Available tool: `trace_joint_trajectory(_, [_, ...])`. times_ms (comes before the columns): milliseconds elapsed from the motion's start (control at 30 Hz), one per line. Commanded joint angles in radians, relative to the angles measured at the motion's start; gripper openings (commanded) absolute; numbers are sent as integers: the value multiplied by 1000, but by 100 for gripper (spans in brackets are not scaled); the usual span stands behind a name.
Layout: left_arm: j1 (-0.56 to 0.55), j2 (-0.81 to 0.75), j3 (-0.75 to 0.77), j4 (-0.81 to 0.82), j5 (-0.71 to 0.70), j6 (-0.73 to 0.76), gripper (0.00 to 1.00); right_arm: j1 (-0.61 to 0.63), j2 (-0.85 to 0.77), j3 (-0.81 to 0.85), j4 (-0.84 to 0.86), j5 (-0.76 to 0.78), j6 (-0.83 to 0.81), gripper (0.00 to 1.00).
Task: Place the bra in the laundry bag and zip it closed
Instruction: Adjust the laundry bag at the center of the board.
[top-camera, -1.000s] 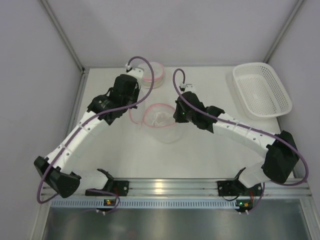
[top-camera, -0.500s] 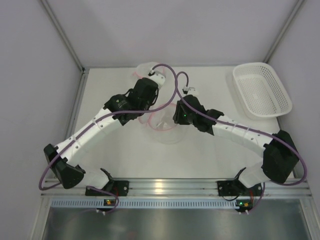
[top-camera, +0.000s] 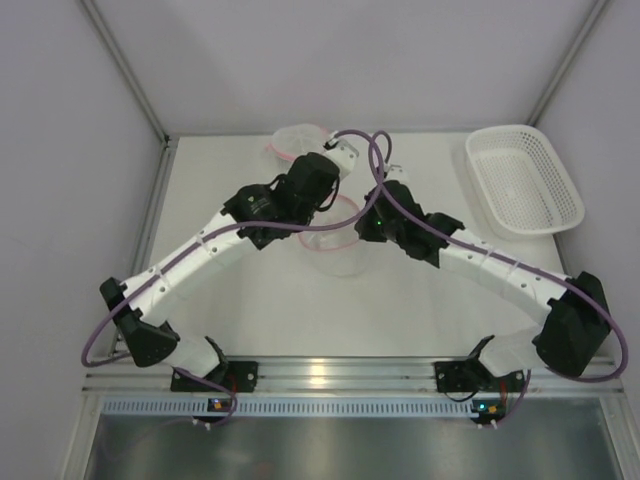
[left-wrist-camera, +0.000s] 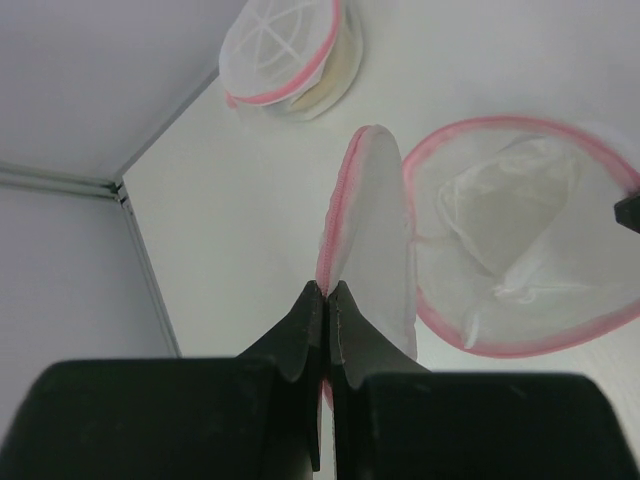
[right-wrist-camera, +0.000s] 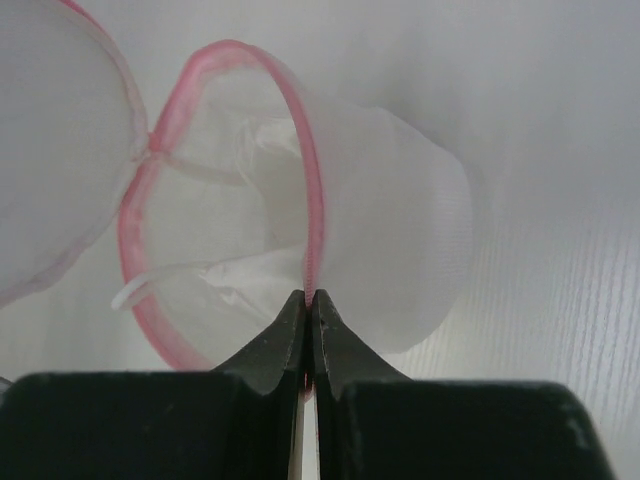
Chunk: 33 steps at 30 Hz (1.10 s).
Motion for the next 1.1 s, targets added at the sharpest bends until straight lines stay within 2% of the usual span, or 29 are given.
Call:
trace_joint_trajectory(0, [-36, 48, 36, -4, 35, -15, 0, -13, -55, -25, 19, 18, 55, 0])
trace_joint_trajectory(167, [-79, 133, 1, -3, 39, -150, 0, -22, -59, -91, 68, -5, 110, 0])
trace_joint_trajectory(300, [-102, 147, -5, 6, 112, -261, 4, -37, -68, -123, 79, -13, 130, 0])
trace_joint_trajectory(433, [-103, 173, 7, 22, 112, -307, 3, -55, -113, -152, 59, -7, 139, 1])
trace_joint_trajectory(500, [-107, 194, 19, 22, 118, -318, 2, -65, -142, -177, 51, -4, 146, 4])
trace_joint_trajectory(533, [-107, 200, 25, 22, 131, -328, 2, -66, -171, -186, 48, -7, 149, 11])
trace_joint_trajectory(600, [-111, 216, 35, 23, 143, -335, 1, -74, -202, -209, 30, -2, 156, 19])
trace_joint_trajectory(633, [-116, 220, 42, 23, 129, -335, 1, -77, -232, -218, 24, 5, 158, 27])
trace_joint_trajectory(700, [-129, 234, 50, 22, 105, -332, 0, -83, -260, -240, 11, 28, 156, 29])
trace_joint_trajectory(800, [-136, 243, 71, 22, 83, -324, 0, -100, -295, -261, 19, 31, 129, 0])
trace_joint_trajectory(933, [-139, 233, 94, 23, 65, -327, 0, -114, -276, -260, 39, 4, 101, 0])
trace_joint_trajectory(1067, [-145, 222, 131, 22, -39, -292, 0, -114, -260, -238, 37, -9, 83, 0])
